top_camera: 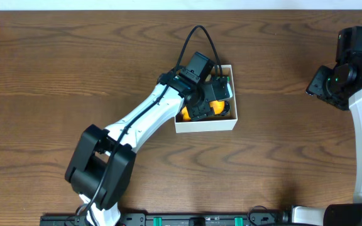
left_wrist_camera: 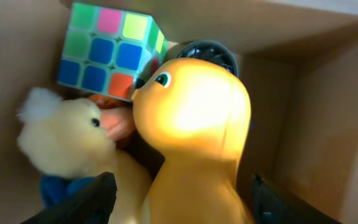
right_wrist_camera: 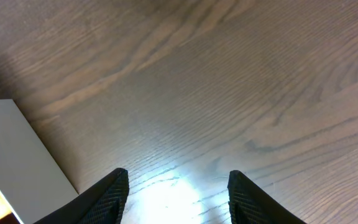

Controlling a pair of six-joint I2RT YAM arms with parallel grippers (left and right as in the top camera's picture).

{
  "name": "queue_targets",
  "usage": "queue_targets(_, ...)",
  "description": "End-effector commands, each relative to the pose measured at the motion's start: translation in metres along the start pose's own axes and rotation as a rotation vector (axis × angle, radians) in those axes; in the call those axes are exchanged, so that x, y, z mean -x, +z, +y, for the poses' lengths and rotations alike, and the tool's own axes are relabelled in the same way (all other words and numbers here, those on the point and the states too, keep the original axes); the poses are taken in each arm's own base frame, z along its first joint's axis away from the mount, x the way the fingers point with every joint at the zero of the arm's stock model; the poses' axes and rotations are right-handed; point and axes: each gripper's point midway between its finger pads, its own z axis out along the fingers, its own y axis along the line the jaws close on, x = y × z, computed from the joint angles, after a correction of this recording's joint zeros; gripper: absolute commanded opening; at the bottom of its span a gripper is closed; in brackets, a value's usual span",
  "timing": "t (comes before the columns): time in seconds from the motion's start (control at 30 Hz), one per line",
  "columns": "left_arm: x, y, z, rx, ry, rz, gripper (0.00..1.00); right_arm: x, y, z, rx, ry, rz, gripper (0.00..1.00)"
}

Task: Pack container
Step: 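Release the orange figure and withdraw the left gripper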

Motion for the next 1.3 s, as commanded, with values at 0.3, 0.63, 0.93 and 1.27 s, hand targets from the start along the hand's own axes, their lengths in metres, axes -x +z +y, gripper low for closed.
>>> queue_targets(0.3, -0.018, -0.140, 0.039, 0.282, -0.313, -0.050, 0.79, -0.001, -0.004, 0.011, 0.017, -0.185, -0.013, 0.58)
queue_targets(0.63, -0.130, -0.205, 0.122, 0.504, -0.854, -0.074, 0.98, 0.009, -0.009, 0.115, 0.189, -0.363, -0.186, 0.82)
queue_targets(0.93, -0.198, -0.208, 0.167, 0.602, -1.002, -0.045, 0.98, 0.057, 0.025, 0.153, 0.192, -0.375, -0.340, 0.99)
queue_targets(1.27, -0.199, -0.242, 0.140, 0.633, -1.063, -0.084, 0.98, 0.056, -0.006, 0.123, 0.130, -0.335, -0.374, 0.99)
